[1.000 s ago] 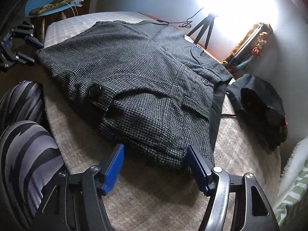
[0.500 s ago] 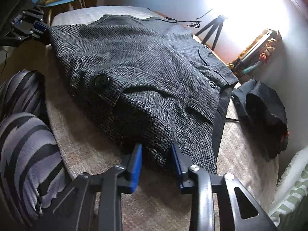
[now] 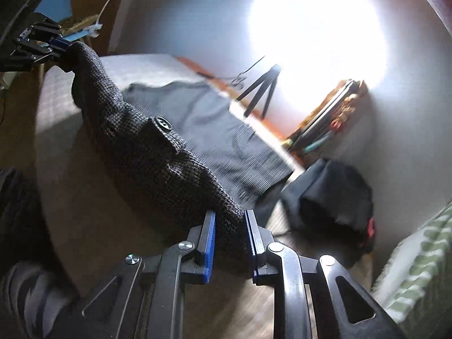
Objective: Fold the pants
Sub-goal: 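Lift the hem with both tools and fold it over onto the waistband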
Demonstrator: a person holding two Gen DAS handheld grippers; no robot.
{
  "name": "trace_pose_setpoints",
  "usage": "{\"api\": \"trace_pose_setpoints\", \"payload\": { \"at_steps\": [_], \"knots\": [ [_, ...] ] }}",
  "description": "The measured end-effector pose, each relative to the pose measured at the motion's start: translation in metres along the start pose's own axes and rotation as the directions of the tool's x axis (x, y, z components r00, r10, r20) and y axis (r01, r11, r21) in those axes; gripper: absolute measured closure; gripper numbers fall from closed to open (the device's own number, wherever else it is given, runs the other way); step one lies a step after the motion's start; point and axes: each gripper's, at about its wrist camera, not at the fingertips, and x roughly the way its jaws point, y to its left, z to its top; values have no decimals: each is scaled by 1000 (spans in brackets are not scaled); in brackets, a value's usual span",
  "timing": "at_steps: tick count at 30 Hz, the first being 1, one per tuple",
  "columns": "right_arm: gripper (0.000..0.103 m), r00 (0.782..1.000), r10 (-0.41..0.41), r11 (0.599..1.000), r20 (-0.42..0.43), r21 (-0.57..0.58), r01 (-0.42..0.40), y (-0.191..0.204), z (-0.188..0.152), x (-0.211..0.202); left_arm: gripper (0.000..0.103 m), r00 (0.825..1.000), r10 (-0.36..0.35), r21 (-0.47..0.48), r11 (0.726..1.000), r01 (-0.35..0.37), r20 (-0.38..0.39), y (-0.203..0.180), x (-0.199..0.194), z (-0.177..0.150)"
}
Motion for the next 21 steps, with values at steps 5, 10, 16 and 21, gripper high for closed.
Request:
{"api": "trace_pose_setpoints", "payload": {
  "at_steps": [5, 10, 16, 21],
  "knots": [
    [87, 999, -51, 999, 17, -6, 51, -23, 39, 18, 91, 1000, 22, -35, 999, -22, 19, 29, 32, 36],
    [88, 996, -92, 995, 0, -23, 92, -50, 79, 53, 91, 998, 49, -47, 998, -48, 24, 55, 72, 71],
    [89, 993, -115, 993, -37, -13, 115, -87, 114, 112, 91, 999, 50, -73, 996, -50, -12, 83, 128, 97],
    [89, 990, -112, 993, -90, -34, 109, -97, 125, 169, 91, 996, 52, -85, 995, -59, -78, 98, 183, 100]
  ]
}}
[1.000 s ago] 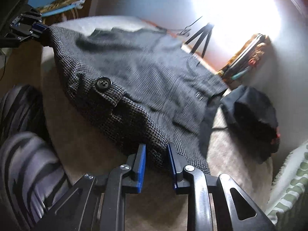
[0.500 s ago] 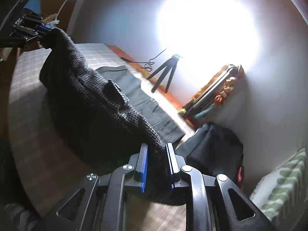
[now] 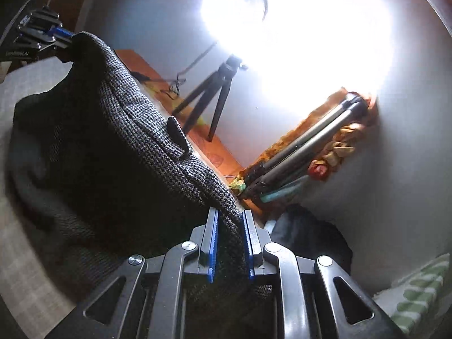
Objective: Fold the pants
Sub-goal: 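Lift the hem with both tools and fold it over onto the waistband, then open both tools and release the folded shorts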
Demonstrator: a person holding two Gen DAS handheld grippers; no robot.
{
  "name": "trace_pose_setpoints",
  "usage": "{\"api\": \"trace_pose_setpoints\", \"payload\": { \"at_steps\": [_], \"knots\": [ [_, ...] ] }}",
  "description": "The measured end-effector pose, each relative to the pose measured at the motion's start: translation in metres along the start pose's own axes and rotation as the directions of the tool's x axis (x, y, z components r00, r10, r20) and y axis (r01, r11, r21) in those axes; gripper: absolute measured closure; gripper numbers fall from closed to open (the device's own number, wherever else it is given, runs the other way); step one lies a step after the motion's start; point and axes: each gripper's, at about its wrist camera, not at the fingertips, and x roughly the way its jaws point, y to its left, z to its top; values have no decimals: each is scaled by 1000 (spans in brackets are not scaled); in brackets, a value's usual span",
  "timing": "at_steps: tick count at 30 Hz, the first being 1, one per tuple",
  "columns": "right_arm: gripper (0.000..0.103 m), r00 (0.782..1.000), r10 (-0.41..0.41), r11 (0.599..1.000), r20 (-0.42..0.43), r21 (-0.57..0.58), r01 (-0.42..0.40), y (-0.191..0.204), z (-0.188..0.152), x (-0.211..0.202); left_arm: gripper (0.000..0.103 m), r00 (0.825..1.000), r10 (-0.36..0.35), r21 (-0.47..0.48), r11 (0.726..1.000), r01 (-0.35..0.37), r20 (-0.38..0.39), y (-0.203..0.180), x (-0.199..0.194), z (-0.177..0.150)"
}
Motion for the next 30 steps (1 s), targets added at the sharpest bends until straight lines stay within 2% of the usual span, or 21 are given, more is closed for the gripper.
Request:
{"api": "trace_pose_setpoints", "payload": {
  "at_steps": [9, 11, 14, 15, 16, 17, 18, 22, 23, 25, 27, 29, 30],
  "knots": [
    [89, 992, 55, 998, -114, 6, -55, 5, 3, 101, 91, 994, 10, 7, 1000, -9, -106, 10, 79, 2],
    [89, 988, 69, 998, -140, 18, -67, 8, -1, 115, 91, 988, 14, 25, 1000, -11, -156, 7, 92, 5],
    [89, 984, 81, 997, -161, 29, -78, 11, -3, 133, 84, 983, 53, 6, 999, -53, -175, 9, 106, 6],
    [89, 983, 84, 996, -163, 33, -80, 11, -4, 136, 79, 977, 56, -1, 998, -57, -204, 11, 110, 9],
    [89, 983, 86, 996, -165, 43, -80, 9, -4, 140, 71, 976, 66, -29, 997, -74, -208, 17, 110, 10],
    [89, 982, 90, 995, -166, 57, -81, 8, -4, 142, 68, 975, 76, -49, 995, -88, -210, 22, 111, 14],
    [89, 981, 93, 994, -168, 74, -82, 6, -4, 145, 67, 972, 80, -69, 993, -98, -223, 27, 108, 16],
    [87, 979, 94, 992, -180, 97, -77, 3, -3, 154, 67, 978, 109, -101, 987, -129, -179, 47, 81, 22],
    [85, 979, 92, 992, -183, 104, -73, 3, -3, 155, 66, 981, 107, -108, 986, -126, -165, 52, 66, 20],
    [63, 982, 81, 991, -171, 118, -61, -1, -3, 154, 59, 985, 89, -128, 986, -108, -145, 59, 43, 15],
    [56, 987, 75, 987, -145, 152, -53, -7, -5, 142, 52, 990, 68, -127, 988, -84, -126, 58, 18, 3],
    [43, 990, 83, 981, -116, 186, -60, -12, -7, 126, 48, 991, 54, -96, 993, -66, -123, 50, -1, -15],
    [33, 992, 87, 977, -90, 201, -68, -14, -10, 114, 47, 990, 51, -70, 996, -61, -131, 44, -7, -23]
  ]
}}
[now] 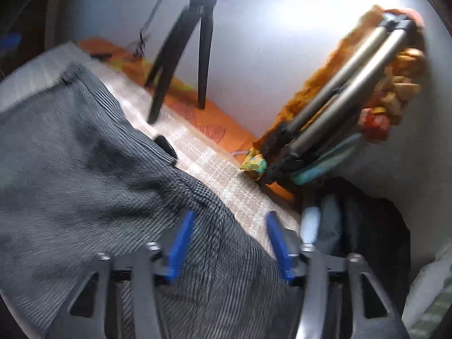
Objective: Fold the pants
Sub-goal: 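Open both tools and release the folded shorts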
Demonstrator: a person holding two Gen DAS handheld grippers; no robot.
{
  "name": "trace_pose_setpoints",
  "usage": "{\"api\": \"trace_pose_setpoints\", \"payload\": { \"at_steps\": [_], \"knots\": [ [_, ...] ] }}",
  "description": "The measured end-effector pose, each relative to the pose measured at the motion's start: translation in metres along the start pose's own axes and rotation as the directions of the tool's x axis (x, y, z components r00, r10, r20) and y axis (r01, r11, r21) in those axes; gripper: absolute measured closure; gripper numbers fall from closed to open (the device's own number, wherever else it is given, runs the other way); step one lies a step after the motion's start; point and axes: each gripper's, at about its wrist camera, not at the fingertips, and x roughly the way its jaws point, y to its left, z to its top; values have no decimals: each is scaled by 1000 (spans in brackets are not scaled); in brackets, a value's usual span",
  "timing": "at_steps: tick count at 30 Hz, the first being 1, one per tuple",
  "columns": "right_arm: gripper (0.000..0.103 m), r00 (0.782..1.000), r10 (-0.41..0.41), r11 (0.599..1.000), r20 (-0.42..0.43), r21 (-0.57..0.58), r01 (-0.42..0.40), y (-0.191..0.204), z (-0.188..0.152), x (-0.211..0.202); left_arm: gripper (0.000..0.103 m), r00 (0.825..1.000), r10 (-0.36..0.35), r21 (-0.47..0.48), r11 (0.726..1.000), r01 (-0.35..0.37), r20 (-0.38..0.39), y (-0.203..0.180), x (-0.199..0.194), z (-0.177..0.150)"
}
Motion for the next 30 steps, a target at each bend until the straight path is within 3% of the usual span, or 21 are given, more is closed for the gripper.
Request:
{"api": "trace_pose_setpoints", "payload": {
  "at_steps": [1, 4, 7, 8, 10, 14, 17, 20, 25, 30],
  "knots": [
    [28, 1000, 17, 1000, 25, 17, -18, -1, -5, -13, 47, 1000, 7, 26, 1000, -7, -12, -6, -1, -9],
    [28, 993, 102, 991, 56, 81, -106, 0, -24, -44, 47, 997, 37, 95, 995, -31, -62, -23, 12, -35],
    [28, 983, 174, 975, 60, 131, -180, 3, -47, -64, 45, 988, 117, 135, 985, -104, -96, -29, 27, -55],
    [28, 982, 182, 973, 57, 130, -188, 7, -56, -69, 44, 980, 169, 162, 975, -151, -105, -28, 35, -62],
    [28, 985, 169, 977, 40, 126, -173, 13, -70, -74, 44, 974, 207, 180, 966, -187, -96, -26, 43, -67],
    [30, 985, 169, 969, -39, 190, -159, 7, -94, -69, 44, 976, 189, 131, 976, -175, -103, -14, 38, -52],
    [28, 982, 190, 939, -13, 294, -178, -10, -108, -84, 44, 986, 155, 62, 987, -151, -68, -9, 21, -31],
    [26, 973, 231, 877, 17, 428, -216, -20, -121, -101, 45, 996, 88, 28, 996, -88, -14, -20, 7, 3],
    [25, 958, 286, 764, 24, 598, -243, -13, -153, -100, 44, 999, 20, 78, 997, -22, 27, -63, 10, 41],
    [25, 917, 390, 568, 90, 760, -316, -9, -182, -80, 44, 996, 87, 139, 987, -84, -10, -94, 60, 52]
  ]
}}
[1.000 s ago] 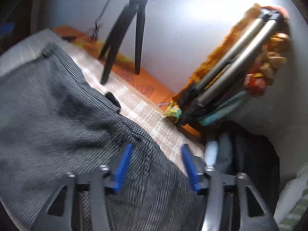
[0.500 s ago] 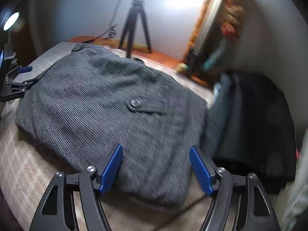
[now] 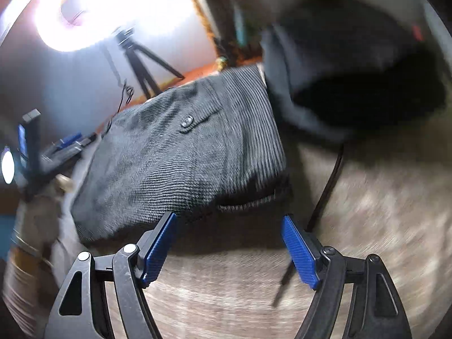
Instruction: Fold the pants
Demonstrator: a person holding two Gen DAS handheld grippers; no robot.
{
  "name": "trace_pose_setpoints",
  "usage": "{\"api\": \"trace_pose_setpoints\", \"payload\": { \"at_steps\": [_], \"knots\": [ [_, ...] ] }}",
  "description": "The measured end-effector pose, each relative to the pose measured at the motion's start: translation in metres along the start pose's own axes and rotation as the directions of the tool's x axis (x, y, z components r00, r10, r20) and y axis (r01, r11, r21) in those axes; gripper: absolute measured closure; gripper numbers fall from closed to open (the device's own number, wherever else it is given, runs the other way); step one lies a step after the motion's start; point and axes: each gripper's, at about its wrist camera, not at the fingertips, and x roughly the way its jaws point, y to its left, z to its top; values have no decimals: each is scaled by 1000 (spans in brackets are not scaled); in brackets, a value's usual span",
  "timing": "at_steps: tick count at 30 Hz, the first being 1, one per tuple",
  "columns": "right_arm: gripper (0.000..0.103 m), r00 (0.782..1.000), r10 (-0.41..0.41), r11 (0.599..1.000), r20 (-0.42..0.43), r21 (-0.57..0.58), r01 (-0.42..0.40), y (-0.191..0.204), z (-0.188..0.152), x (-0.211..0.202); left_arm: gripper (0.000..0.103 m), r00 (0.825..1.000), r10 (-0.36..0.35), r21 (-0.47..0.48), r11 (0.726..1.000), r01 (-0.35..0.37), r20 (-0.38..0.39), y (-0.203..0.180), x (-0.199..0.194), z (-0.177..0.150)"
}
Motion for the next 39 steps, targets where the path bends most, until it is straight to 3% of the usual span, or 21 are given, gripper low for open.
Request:
{"api": "trace_pose_setpoints", "payload": {
  "at_steps": [5, 9, 14, 17, 20, 24, 27, 30, 34, 39],
  "knots": [
    [24, 996, 89, 987, 15, 132, -90, -18, 1, 13, 44, 996, 54, 16, 998, -53, -66, 2, 39, -24],
    [23, 991, 126, 974, 55, 185, -134, -23, 9, 19, 44, 997, 37, -53, 998, -41, -63, 12, 35, -18],
    [23, 984, 128, 958, 126, 240, -155, -27, 11, 21, 44, 998, 5, -39, 999, -3, 57, -9, 1, 18],
    [27, 981, 93, 951, 169, 278, -138, -25, 12, 24, 44, 996, 10, -11, 1000, -9, 93, -31, 4, 36],
    [38, 981, 46, 950, 186, 296, -100, -20, 14, 27, 44, 997, 24, -8, 1000, -24, 78, -48, 26, 46],
    [62, 979, 26, 943, 204, 319, -91, -20, 13, 29, 44, 998, 60, -38, 998, -59, 23, -55, 61, 43],
    [71, 979, 25, 947, 202, 309, -88, -20, 15, 32, 44, 999, 39, -59, 997, -39, -12, -51, 76, 35],
    [76, 979, 19, 954, 201, 289, -78, -19, 16, 29, 44, 999, 45, -55, 997, -45, 7, -48, 64, 38],
    [80, 977, 10, 965, 213, 256, -66, -14, 17, 21, 44, 999, -51, -54, 997, 51, 5, -37, 28, 29],
    [82, 973, 3, 976, 233, 211, -53, -1, 22, 7, 44, 983, -175, -68, 983, 172, -49, -22, -10, -20]
  ]
}}
